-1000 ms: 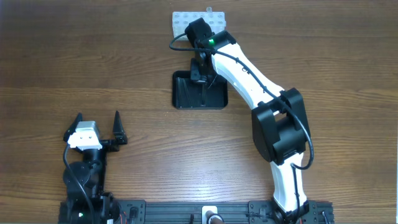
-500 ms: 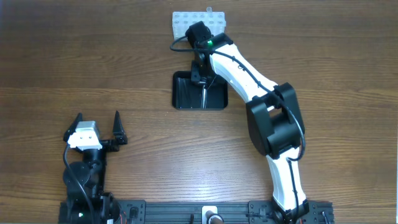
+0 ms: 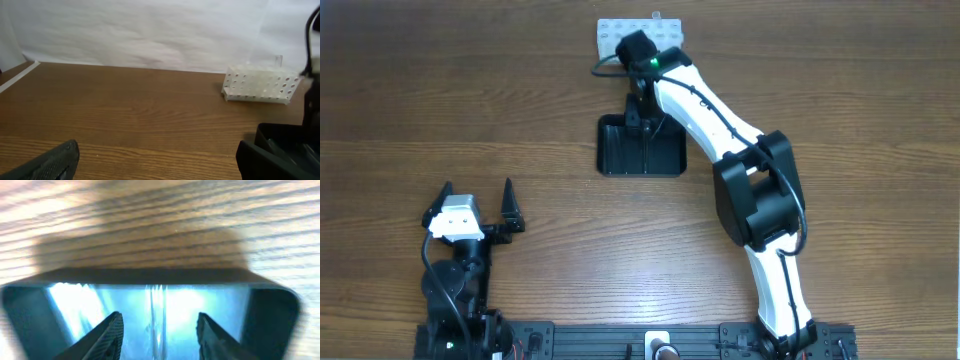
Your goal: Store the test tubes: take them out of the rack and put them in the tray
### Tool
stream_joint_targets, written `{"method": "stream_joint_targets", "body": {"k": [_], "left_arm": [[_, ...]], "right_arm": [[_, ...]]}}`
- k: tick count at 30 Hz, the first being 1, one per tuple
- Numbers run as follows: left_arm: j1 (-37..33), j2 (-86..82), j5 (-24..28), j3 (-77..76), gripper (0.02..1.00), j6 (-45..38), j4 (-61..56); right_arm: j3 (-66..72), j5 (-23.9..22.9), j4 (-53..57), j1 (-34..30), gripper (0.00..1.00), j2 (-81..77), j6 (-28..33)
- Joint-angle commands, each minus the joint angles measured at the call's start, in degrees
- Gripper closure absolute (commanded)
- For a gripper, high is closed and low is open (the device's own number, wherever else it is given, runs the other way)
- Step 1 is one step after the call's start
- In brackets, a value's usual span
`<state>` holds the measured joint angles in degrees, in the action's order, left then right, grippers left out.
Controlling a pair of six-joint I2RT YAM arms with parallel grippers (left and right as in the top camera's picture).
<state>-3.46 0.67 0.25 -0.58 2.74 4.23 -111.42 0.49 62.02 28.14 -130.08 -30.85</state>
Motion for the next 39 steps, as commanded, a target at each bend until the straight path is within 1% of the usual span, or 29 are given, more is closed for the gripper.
{"method": "stream_joint_targets", "body": {"k": [1, 4, 6, 7, 8, 11, 14, 16, 21, 26, 29, 39], "left_arm": [[-0.15, -0.33, 0.81, 0.24, 0.02, -0.61, 0.15], [-0.15, -0.33, 0.81, 0.24, 0.023, -0.61, 0.15], [-0.15, -0.33, 0.81, 0.24, 0.023, -0.61, 0.15], [-0.15, -0.33, 0.79, 0.24, 0.02, -0.61, 0.15], [-0.15, -0.33, 0.81, 0.24, 0.023, -0.61, 0.15], [-0.15, -0.33, 0.81, 0.24, 0.023, -0.61, 0.15], [-0.15, -0.33, 0.81, 0.24, 0.02, -0.61, 0.15], [-0.15, -0.33, 0.79, 0.24, 0.02, -0.61, 0.15], [-0.15, -0.33, 0.81, 0.24, 0.023, -0.61, 0.15], [-0.15, -0.33, 0.81, 0.24, 0.023, -0.61, 0.15], [-0.15, -0.33, 0.81, 0.24, 0.02, -0.61, 0.15], [-0.15, -0.33, 0.81, 0.24, 0.023, -0.61, 0.15]], "right_arm": [[-7.87, -3.52, 2.12, -0.26, 0.476, 8.07, 0.31], [-9.62, -7.98, 0.46, -0.42, 0.408, 9.14, 2.78], [-9.94, -10.75, -2.56, -0.76, 0.303, 9.14, 7.1], [-9.94, -11.72, -4.13, -0.94, 0.229, 9.07, 9.22], [-9.92, -13.64, -7.26, -1.38, 0.172, 8.72, 13.0], [-9.92, -16.63, -12.13, -2.23, 0.126, 8.11, 16.65], [-9.92, -19.52, -17.18, -3.04, 0.086, 7.23, 17.9], [-9.92, -20.11, -20.37, -3.52, 0.06, 6.4, 17.97], [-9.92, -20.09, -26.82, -4.55, 0.036, 3.28, 19.15], [-9.92, -20.09, -33.07, -4.63, 0.027, -0.87, 26.29], [-9.92, -20.09, -35.95, -4.42, 0.025, -3.5, 28.83], [-9.92, -20.11, -39.56, -4.26, 0.056, -8.46, 28.83]]}}
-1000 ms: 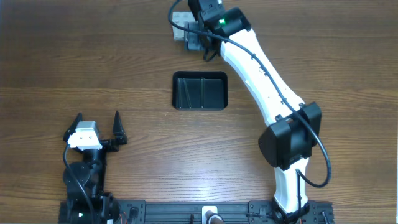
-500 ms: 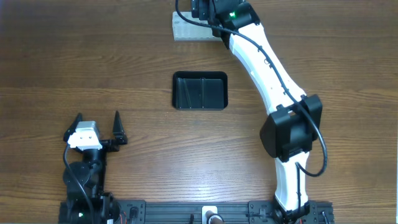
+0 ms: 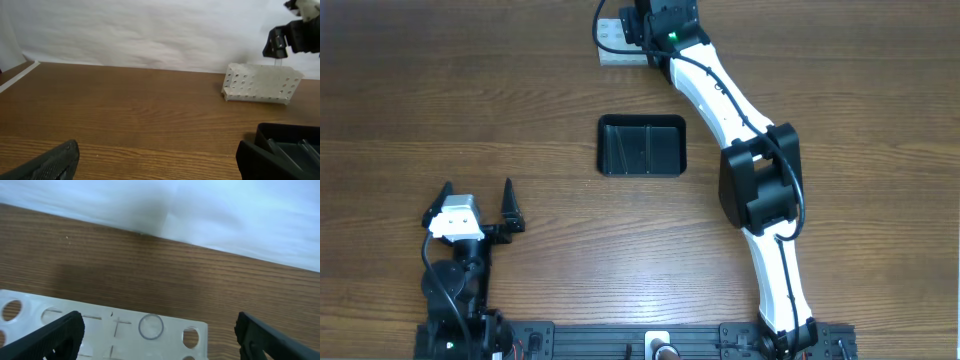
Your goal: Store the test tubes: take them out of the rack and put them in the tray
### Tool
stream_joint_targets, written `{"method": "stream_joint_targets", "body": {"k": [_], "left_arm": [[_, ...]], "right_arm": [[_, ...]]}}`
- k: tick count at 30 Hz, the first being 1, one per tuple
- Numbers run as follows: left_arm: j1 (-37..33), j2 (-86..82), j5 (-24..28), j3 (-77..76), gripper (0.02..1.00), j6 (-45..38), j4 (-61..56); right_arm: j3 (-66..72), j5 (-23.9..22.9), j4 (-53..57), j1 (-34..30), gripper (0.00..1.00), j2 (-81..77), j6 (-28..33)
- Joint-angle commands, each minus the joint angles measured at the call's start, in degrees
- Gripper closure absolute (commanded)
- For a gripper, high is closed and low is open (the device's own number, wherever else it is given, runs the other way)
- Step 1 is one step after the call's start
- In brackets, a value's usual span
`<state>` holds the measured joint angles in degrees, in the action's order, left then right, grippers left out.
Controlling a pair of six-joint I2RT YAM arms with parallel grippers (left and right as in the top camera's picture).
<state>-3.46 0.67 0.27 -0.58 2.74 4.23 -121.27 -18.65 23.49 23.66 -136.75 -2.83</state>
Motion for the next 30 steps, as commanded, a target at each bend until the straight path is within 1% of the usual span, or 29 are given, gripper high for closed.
{"method": "stream_joint_targets", "body": {"k": [1, 5, 7, 10, 18, 26, 28, 30], "left_arm": [[-0.15, -0.33, 0.79, 0.24, 0.02, -0.61, 0.15], [-0.15, -0.33, 0.79, 0.24, 0.023, -0.61, 0.15], [-0.15, -0.33, 0.79, 0.24, 0.023, -0.61, 0.15], [-0.15, -0.33, 0.79, 0.24, 0.02, -0.61, 0.15], [-0.15, -0.33, 0.79, 0.24, 0.02, -0.61, 0.15], [-0.15, -0.33, 0.79, 0.24, 0.02, -0.61, 0.15], [-0.15, -0.33, 0.79, 0.24, 0.02, -0.61, 0.15], [-0.15, -0.33, 0.79, 0.24, 0.02, -0.61, 0.15]], "right_arm": [[-0.07, -0.96, -1.11, 0.22, 0.058, -1.97, 0.81], [-0.07, -0.94, -1.55, 0.28, 0.104, -2.71, 0.76], [-0.07, -0.92, -1.53, 0.28, 0.154, -2.8, 0.72], [-0.07, -0.87, -1.53, 0.24, 0.205, -2.8, -0.02], [-0.07, -0.44, -1.46, 0.0, 0.196, -3.19, -1.84], [-0.07, 1.01, -1.38, 0.0, 0.196, -3.93, -1.88], [-0.07, 1.03, -1.44, 0.04, 0.222, -3.98, -1.92], [-0.07, 1.03, -1.44, 0.04, 0.281, -3.98, -2.75]]}}
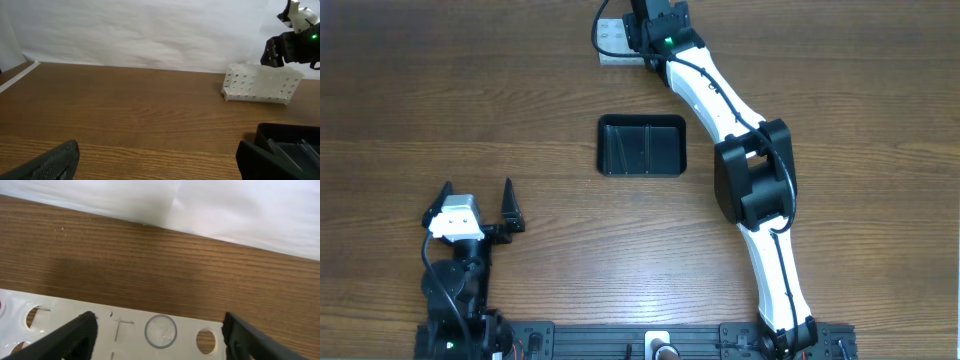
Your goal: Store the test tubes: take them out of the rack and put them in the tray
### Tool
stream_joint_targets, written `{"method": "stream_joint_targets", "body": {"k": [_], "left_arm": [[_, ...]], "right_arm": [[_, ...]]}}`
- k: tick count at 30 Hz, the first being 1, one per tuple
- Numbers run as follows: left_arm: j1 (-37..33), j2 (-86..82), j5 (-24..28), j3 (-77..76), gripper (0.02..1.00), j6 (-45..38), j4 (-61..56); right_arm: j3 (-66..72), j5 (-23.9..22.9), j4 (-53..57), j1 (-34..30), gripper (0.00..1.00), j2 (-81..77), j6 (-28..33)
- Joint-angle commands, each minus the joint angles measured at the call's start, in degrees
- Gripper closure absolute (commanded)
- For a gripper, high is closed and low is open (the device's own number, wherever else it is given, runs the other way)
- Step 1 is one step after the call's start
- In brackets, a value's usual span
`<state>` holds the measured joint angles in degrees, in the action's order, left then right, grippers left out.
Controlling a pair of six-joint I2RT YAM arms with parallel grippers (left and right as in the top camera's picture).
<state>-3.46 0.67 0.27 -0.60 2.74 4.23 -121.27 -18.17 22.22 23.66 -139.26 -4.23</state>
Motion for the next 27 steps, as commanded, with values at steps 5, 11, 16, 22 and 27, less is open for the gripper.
{"method": "stream_joint_targets", "body": {"k": [5, 11, 16, 22, 27], "left_arm": [[-0.15, -0.33, 0.79, 0.26, 0.02, -0.61, 0.15], [-0.15, -0.33, 0.79, 0.26, 0.023, -0.61, 0.15], [-0.15, -0.33, 0.79, 0.26, 0.02, -0.61, 0.15], [-0.15, -0.33, 0.79, 0.26, 0.02, -0.61, 0.15], [-0.15, -0.33, 0.79, 0.26, 0.02, -0.61, 0.15]], "right_arm": [[-0.07, 0.55, -0.13, 0.07, 0.481, -1.46, -1.51], [-0.07, 0.52, -0.15, 0.09, 0.608, -1.46, -1.51], [-0.07, 0.5, 0.04, 0.22, 0.678, -1.46, -1.49], [-0.07, 0.5, -0.13, 0.28, 0.77, -1.46, -1.49], [-0.07, 0.5, -0.17, 0.28, 0.781, -1.46, -1.49]]}}
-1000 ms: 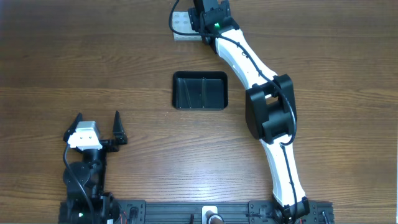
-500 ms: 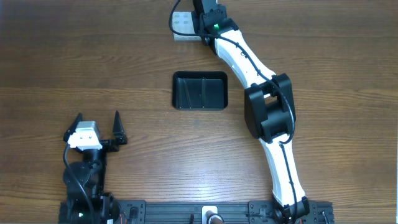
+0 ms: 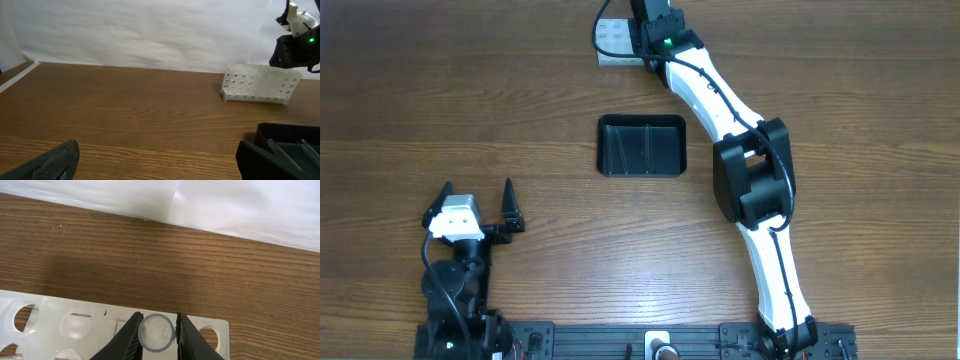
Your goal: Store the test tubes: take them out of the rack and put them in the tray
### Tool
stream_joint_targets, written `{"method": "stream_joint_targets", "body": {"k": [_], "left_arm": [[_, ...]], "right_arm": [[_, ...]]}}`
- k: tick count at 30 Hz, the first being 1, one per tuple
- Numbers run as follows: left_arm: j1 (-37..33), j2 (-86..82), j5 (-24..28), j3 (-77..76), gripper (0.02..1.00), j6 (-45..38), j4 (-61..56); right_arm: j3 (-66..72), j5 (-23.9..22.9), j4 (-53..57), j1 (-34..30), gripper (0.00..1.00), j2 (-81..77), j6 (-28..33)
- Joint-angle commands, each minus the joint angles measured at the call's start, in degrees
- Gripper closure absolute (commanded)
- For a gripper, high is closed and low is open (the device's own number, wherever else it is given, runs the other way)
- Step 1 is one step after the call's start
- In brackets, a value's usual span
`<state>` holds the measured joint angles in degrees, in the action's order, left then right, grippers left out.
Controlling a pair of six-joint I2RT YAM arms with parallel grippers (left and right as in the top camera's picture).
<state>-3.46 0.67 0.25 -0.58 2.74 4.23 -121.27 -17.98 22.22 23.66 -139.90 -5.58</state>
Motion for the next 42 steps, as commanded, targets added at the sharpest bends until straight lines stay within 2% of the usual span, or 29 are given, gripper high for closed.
{"method": "stream_joint_targets", "body": {"k": [1, 12, 21, 27, 42], "left_arm": [[-0.15, -0.33, 0.81, 0.24, 0.02, -0.61, 0.15], [-0.15, -0.33, 0.81, 0.24, 0.02, -0.61, 0.15], [-0.15, -0.33, 0.81, 0.24, 0.02, -0.61, 0.15], [-0.15, -0.33, 0.81, 0.24, 0.02, -0.61, 0.15], [-0.15, -0.33, 0.81, 0.24, 0.02, -0.61, 0.15]], "right_arm": [[-0.07, 0.31, -0.2, 0.28, 0.794, -0.83, -0.13], [-0.15, 0.31, -0.39, 0.26, 0.915, -0.81, -0.13], [-1.55, 0.31, 0.07, 0.26, 0.923, -0.09, -0.11], [-4.61, 0.31, 4.11, 0.26, 0.947, 2.03, -0.11], [-6.19, 0.04, 8.92, 0.44, 0.956, 11.72, 0.09]]}}
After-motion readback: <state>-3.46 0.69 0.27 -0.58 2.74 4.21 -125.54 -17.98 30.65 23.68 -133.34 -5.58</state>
